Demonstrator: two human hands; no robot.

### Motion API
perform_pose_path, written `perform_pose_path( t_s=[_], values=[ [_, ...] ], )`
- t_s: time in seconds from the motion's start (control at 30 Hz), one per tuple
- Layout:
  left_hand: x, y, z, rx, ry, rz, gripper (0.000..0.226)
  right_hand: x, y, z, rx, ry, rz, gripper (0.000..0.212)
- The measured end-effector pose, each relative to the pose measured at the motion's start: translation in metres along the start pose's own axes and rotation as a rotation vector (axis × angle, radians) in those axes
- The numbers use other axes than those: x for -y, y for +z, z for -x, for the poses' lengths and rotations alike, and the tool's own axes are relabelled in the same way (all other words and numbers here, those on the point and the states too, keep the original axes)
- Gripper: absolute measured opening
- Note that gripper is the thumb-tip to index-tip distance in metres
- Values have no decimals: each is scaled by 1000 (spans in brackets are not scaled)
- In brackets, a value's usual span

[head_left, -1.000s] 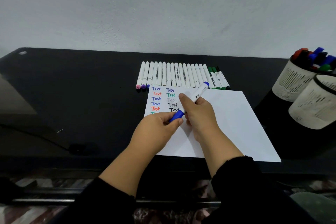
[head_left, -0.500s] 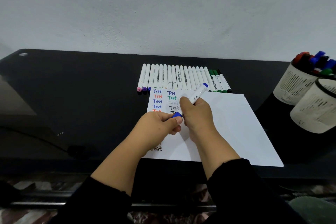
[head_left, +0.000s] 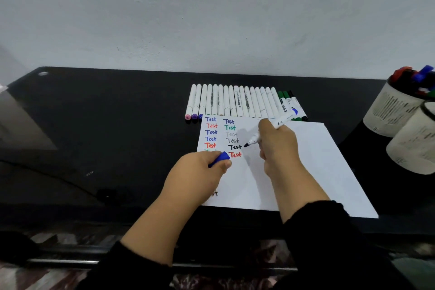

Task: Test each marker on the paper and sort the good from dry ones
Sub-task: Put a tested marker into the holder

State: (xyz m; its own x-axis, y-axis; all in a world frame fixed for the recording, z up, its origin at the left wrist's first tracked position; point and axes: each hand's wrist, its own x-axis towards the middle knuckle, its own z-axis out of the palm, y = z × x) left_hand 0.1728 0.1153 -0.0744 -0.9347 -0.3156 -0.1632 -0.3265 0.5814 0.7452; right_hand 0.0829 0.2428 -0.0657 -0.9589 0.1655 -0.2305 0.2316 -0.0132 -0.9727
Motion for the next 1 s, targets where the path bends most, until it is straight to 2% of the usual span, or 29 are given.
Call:
perform_pose_path(
  t_s=[0.13,0.23,0.6,0.8,1.0],
  values=[
    [-3,1,-4,-55,38,40,36,-6,2,3,6,-22,-55,25],
    [-2,0,-8,-84,42,111,39,-11,-5,-1,0,-34,-39,26],
    [1,2,-14,-63,-1,164,43,-21,-9,3,85,-60,82,27],
    [1,3,-17,-61,-20,201,39,-24,-6,3,48,-178,79,24],
    [3,-1,-21,-89,-1,161,42,-28,-3,6,75,-304,246,33]
  ],
)
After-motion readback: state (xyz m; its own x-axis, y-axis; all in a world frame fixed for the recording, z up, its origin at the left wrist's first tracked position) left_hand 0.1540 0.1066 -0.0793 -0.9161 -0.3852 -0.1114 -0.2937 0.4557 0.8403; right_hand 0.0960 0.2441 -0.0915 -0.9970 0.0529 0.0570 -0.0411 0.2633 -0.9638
